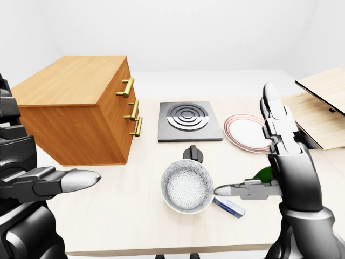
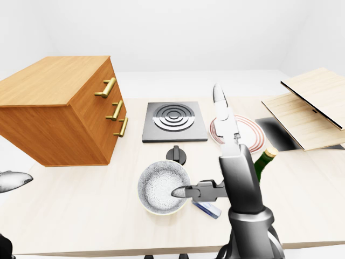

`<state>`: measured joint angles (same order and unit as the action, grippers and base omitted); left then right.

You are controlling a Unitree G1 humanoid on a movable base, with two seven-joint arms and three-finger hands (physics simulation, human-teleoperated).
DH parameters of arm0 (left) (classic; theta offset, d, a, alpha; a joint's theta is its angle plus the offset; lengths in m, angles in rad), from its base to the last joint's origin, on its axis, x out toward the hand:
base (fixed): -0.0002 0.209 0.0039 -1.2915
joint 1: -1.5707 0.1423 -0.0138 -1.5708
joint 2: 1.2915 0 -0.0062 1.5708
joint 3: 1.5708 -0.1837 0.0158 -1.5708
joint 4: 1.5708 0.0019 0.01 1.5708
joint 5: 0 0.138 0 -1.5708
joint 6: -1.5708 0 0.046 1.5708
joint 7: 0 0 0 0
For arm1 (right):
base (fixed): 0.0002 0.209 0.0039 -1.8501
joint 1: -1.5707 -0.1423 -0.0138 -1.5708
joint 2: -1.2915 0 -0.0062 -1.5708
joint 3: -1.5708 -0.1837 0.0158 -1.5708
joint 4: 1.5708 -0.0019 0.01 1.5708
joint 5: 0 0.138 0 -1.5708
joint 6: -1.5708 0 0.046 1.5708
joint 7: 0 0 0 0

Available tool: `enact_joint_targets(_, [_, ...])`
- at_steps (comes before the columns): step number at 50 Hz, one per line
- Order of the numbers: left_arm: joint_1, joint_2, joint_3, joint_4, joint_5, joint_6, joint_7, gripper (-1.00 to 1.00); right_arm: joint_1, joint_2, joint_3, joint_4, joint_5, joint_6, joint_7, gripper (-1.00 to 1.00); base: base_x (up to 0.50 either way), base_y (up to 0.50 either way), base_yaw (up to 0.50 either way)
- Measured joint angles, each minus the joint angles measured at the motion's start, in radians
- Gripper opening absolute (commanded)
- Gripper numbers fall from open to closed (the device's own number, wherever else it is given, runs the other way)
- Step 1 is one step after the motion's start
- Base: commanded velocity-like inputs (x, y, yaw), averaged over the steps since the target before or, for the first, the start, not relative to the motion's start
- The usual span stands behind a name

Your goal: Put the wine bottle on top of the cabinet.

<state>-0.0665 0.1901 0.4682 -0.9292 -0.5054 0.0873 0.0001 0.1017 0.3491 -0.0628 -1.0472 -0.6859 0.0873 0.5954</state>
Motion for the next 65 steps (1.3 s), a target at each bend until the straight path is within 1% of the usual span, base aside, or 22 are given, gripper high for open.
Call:
enact_joint_targets(7, [0.004,-0.008,-0.015,0.013,0.019,0.000,-0.011,1.00,-0.009,0.000,-0.174,0.000,0.018,0.000,0.103,1.00,0.00,0.00,0.00])
enact_joint_targets(12, [0.007,-0.014,-0.022,0.019,0.025,0.000,-0.018,1.00,0.008,0.000,-0.293,0.000,0.075,0.000,0.103,1.00,0.00,0.00,0.00])
enact_joint_targets(15, [0.010,-0.017,-0.024,0.022,0.027,0.000,-0.023,1.00,0.037,0.000,-0.349,0.000,0.128,0.000,0.103,1.00,0.00,0.00,0.00])
enact_joint_targets(19, [0.016,-0.022,-0.027,0.024,0.030,0.000,-0.030,1.00,0.104,0.000,-0.401,0.000,0.219,0.000,0.099,1.00,0.00,0.00,0.00])
enact_joint_targets(21, [0.020,-0.025,-0.029,0.026,0.032,0.000,-0.034,1.00,0.163,-0.020,-0.412,0.000,0.290,0.000,0.067,1.00,0.00,0.00,0.00])
enact_joint_targets(22, [0.021,-0.026,-0.030,0.027,0.034,0.000,-0.037,1.00,0.205,-0.053,-0.415,0.001,0.342,0.000,0.030,1.00,0.00,0.00,0.00])
enact_joint_targets(23, [0.023,-0.028,-0.031,0.029,0.035,0.000,-0.039,1.00,0.256,-0.108,-0.418,0.001,0.402,-0.003,-0.027,1.00,0.00,0.00,0.00])
enact_joint_targets(25, [0.026,-0.031,-0.033,0.031,0.038,0.000,-0.042,1.00,0.375,-0.227,-0.434,0.002,0.521,-0.029,-0.147,1.00,0.00,0.00,0.00])
enact_joint_targets(30, [0.031,-0.037,-0.041,0.034,0.044,0.000,-0.049,1.00,0.666,-0.525,-0.495,0.002,0.814,-0.134,-0.443,1.00,0.00,0.00,0.00])
enact_joint_targets(32, [0.032,-0.039,-0.044,0.037,0.048,0.000,-0.051,1.00,0.764,-0.620,-0.519,0.001,0.908,-0.175,-0.537,1.00,0.00,0.00,0.00])
enact_joint_targets(34, [0.032,-0.041,-0.048,0.040,0.052,0.000,-0.053,1.00,0.849,-0.691,-0.539,0.000,0.985,-0.175,-0.610,1.00,0.00,0.00,0.00])
enact_joint_targets(36, [0.033,-0.043,-0.053,0.043,0.056,0.000,-0.055,1.00,0.921,-0.745,-0.556,0.000,1.046,-0.175,-0.666,1.00,0.00,0.00,0.00])
enact_joint_targets(38, [0.034,-0.045,-0.058,0.047,0.060,0.000,-0.057,1.00,0.983,-0.786,-0.571,0.000,1.097,-0.175,-0.709,1.00,0.00,0.00,0.00])
enact_joint_targets(41, [0.034,-0.048,-0.063,0.051,0.064,0.000,-0.059,1.00,1.060,-0.827,-0.591,0.000,1.158,-0.175,-0.755,1.00,0.00,0.00,0.00])
enact_joint_targets(45, [0.035,-0.051,-0.071,0.056,0.070,0.000,-0.062,1.00,1.139,-0.856,-0.606,0.000,1.210,-0.175,-0.793,1.00,0.00,0.00,0.00])
enact_joint_targets(50, [0.034,-0.054,-0.077,0.060,0.074,0.000,-0.064,1.00,1.220,-0.856,-0.608,0.000,1.242,-0.175,-0.810,1.00,0.00,0.00,0.00])
enact_joint_targets(57, [0.035,-0.057,-0.082,0.063,0.077,0.000,-0.067,1.00,1.289,-0.814,-0.625,0.000,1.286,-0.175,-0.788,1.00,0.00,0.00,0.00])
enact_joint_targets(61, [0.035,-0.057,-0.082,0.062,0.075,0.000,-0.067,1.00,1.294,-0.778,-0.647,0.001,1.317,-0.175,-0.757,1.00,0.00,0.00,0.00])
enact_joint_targets(65, [0.034,-0.056,-0.080,0.059,0.073,0.000,-0.066,1.00,1.275,-0.747,-0.680,0.001,1.353,-0.175,-0.724,1.00,0.00,0.00,0.00])
